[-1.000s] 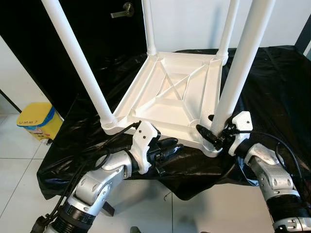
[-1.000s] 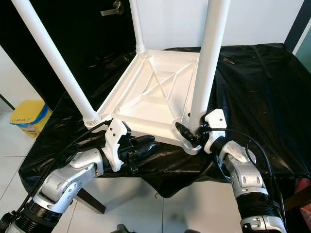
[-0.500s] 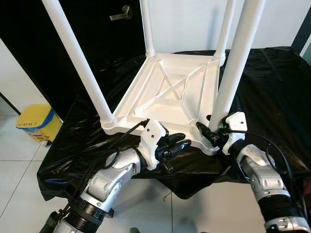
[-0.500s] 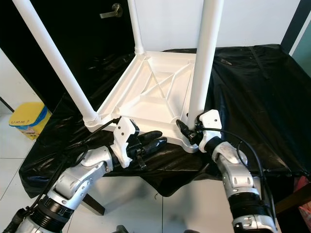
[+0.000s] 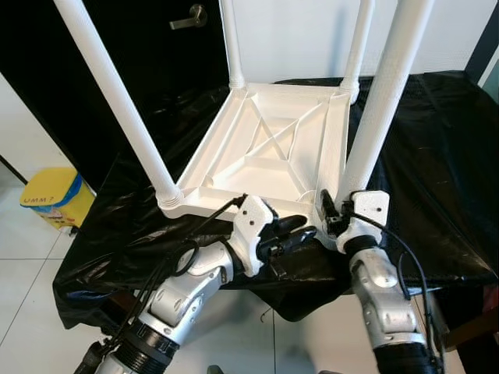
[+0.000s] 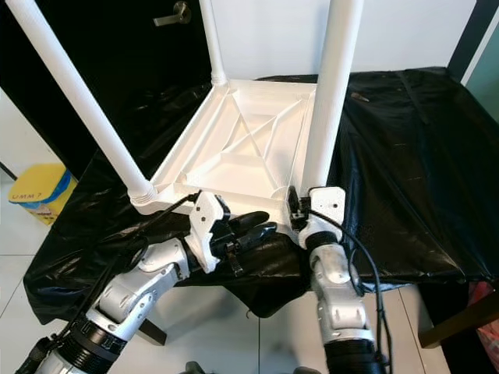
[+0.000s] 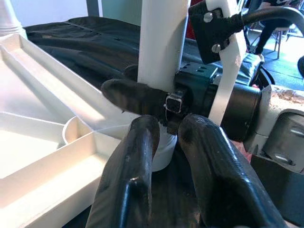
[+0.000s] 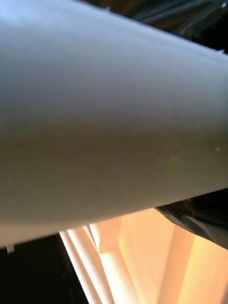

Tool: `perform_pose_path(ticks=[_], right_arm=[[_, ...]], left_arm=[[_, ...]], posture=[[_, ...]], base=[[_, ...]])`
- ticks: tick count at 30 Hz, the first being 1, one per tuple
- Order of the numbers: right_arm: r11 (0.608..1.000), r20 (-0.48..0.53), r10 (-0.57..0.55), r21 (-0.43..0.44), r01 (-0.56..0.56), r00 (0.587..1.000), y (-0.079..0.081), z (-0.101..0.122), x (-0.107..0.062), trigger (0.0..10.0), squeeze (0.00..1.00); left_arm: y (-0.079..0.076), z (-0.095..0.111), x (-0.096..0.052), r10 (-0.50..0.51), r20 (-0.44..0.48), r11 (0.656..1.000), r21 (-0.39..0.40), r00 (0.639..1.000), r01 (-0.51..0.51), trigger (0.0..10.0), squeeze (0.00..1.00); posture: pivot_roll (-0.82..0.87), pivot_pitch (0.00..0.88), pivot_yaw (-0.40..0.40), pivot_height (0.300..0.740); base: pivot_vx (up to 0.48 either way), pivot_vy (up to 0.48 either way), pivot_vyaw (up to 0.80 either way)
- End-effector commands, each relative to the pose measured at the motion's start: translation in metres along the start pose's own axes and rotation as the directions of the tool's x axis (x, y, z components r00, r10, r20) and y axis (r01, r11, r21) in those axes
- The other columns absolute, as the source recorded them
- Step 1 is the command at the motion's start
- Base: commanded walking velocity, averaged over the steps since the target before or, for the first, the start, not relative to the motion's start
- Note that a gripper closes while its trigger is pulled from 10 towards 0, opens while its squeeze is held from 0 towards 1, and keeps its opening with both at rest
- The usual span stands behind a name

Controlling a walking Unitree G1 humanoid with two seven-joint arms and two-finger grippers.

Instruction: Building children table

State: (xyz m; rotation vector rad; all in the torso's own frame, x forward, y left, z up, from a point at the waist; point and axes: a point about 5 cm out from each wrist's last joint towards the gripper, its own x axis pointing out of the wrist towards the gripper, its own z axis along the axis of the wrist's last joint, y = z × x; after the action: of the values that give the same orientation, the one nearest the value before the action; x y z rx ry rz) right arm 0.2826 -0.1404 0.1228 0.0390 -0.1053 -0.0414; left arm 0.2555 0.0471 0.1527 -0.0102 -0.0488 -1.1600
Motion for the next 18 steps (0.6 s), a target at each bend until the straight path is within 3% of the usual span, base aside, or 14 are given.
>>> perform_pose_path(ticks=[1, 13, 14, 15, 16, 18], right_arm=[[0.993, -0.099, -0.112, 0.031, 0.115, 0.989, -0.01, -0.018, -0.007, 10.0, 0.0], [0.994, -0.078, -0.11, 0.01, 0.111, 0.991, -0.008, -0.011, -0.011, 10.0, 0.0], [0.995, -0.063, -0.099, 0.009, 0.1, 0.993, -0.008, -0.008, -0.011, 10.0, 0.54], [0.995, -0.063, -0.099, 0.009, 0.1, 0.993, -0.008, -0.008, -0.011, 10.0, 0.54], [0.997, -0.041, -0.076, 0.014, 0.077, 0.996, -0.009, -0.004, -0.012, 10.0, 1.0], [0.999, -0.014, -0.043, 0.016, 0.043, 0.999, -0.013, 0.001, -0.011, 10.0, 1.0]], left_arm=[[-0.007, -0.003, -0.002, -0.171, -0.012, 0.985, -0.005, 0.985, 0.171, 10.0, 0.0], [0.004, -0.004, -0.005, -0.146, -0.006, 0.989, 0.021, 0.989, 0.146, 10.0, 0.0], [0.004, -0.004, -0.005, -0.143, -0.007, 0.989, 0.025, 0.99, 0.143, 10.0, 0.0], [0.004, -0.004, -0.005, -0.143, -0.007, 0.989, 0.025, 0.99, 0.143, 10.0, 0.0], [0.005, -0.004, -0.006, -0.138, -0.008, 0.99, 0.029, 0.99, 0.138, 10.0, 0.0], [0.006, -0.005, -0.006, -0.13, -0.018, 0.991, 0.022, 0.991, 0.131, 10.0, 0.0]], posture=[[-0.2, 0.036, 0.062, 0.74], [-0.21, 0.023, 0.066, 0.74], [-0.21, 0.021, 0.066, 0.74], [-0.21, 0.021, 0.066, 0.74], [-0.21, 0.02, 0.067, 0.74], [-0.21, 0.019, 0.068, 0.74]], base=[[0.0, 0.0, 0.0], [0.0, 0.0, 0.0], [0.0, 0.0, 0.0], [0.0, 0.0, 0.0], [0.0, 0.0, 0.0], [0.0, 0.0, 0.0]])
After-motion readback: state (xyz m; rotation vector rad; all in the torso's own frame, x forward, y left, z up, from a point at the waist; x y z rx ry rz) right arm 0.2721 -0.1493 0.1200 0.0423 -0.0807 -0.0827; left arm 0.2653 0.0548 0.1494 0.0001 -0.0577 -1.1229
